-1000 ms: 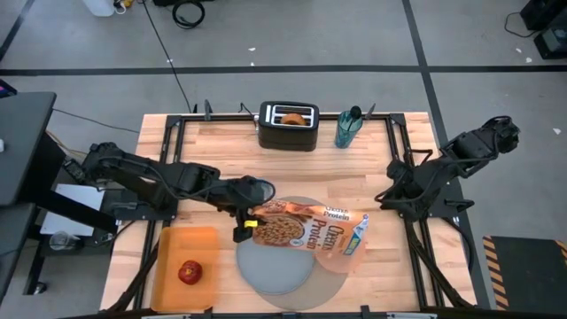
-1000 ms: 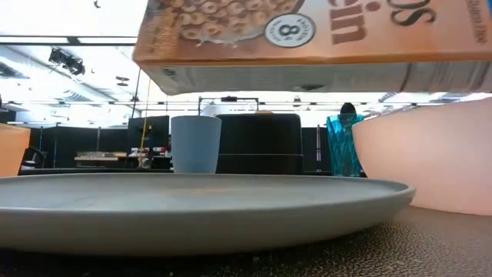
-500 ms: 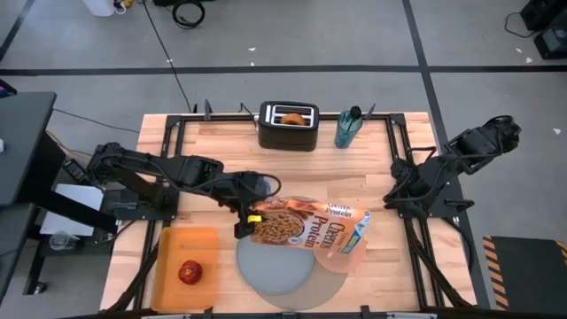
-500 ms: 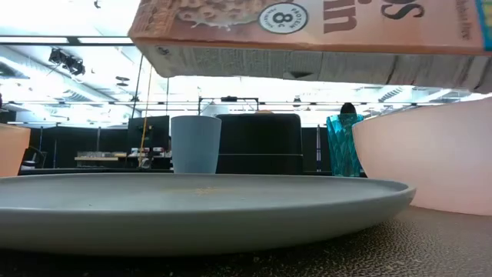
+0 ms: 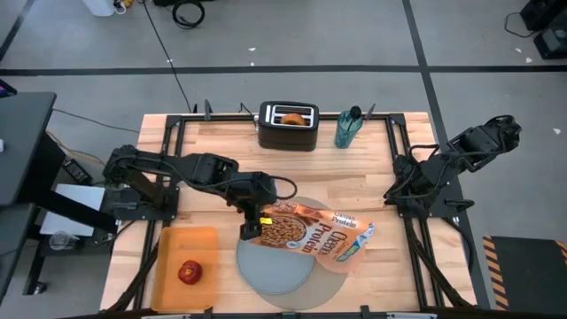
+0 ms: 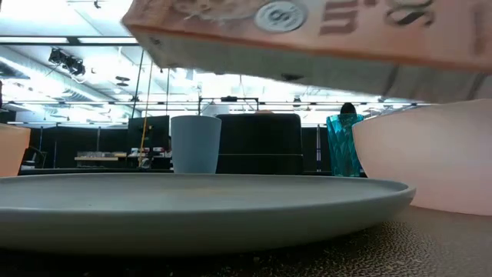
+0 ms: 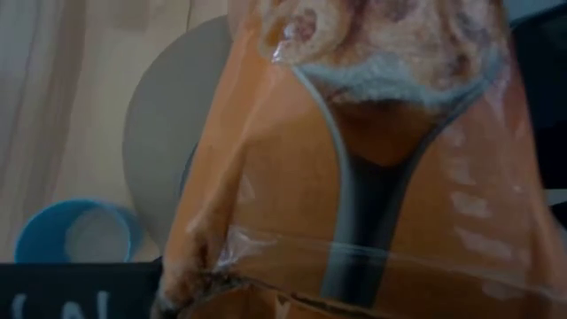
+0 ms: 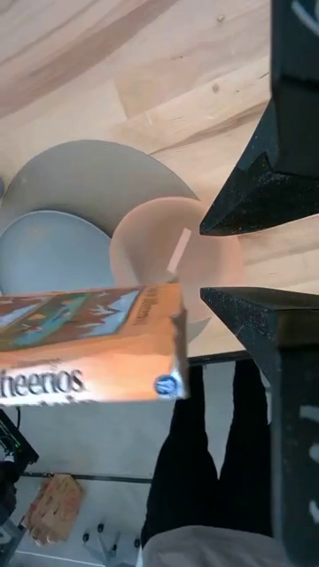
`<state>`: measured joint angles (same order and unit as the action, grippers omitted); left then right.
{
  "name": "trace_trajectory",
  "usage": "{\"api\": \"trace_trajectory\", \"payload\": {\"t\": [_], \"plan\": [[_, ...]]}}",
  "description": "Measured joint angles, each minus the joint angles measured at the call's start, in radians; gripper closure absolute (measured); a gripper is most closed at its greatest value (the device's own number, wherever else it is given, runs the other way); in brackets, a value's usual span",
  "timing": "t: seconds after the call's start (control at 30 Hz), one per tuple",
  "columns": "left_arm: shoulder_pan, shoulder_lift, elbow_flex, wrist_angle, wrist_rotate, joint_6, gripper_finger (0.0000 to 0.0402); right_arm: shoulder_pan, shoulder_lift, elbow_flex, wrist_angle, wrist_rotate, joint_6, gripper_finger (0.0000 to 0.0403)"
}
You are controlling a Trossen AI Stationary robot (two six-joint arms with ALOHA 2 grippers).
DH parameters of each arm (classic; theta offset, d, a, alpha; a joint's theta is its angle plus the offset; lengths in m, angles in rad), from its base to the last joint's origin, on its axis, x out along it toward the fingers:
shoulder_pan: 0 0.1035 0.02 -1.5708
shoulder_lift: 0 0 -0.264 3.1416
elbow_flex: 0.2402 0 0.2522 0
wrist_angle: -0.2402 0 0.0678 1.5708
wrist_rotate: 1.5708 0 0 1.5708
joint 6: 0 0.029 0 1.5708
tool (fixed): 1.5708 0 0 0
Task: Arrange a breakfast setting
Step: Pour the cereal from the cereal box into the orange bowl
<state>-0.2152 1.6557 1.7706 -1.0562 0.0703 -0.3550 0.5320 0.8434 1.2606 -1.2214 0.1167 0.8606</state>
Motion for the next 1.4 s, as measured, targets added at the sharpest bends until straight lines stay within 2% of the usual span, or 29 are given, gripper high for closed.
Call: {"api": "trace_trajectory", "payload": {"t": [0.2,0.37,1.17,1.4], "plan": [[0.003,0.073,0.130,-0.103,0.008,0.030,0.0218,0.000,0.000,0.000,0.000,0.009,-0.007,0.0292],[0.012,0.115,0.187,-0.153,0.006,0.055,0.0218,0.000,0.000,0.000,0.001,0.022,-0.019,0.0292],[0.029,0.114,0.186,-0.182,0.037,0.047,0.0219,0.000,0.000,0.000,0.011,0.032,-0.024,0.0292],[0.041,0.114,0.186,-0.148,0.049,0.055,0.0219,0.000,0.001,0.000,0.011,0.033,-0.021,0.0292]]}}
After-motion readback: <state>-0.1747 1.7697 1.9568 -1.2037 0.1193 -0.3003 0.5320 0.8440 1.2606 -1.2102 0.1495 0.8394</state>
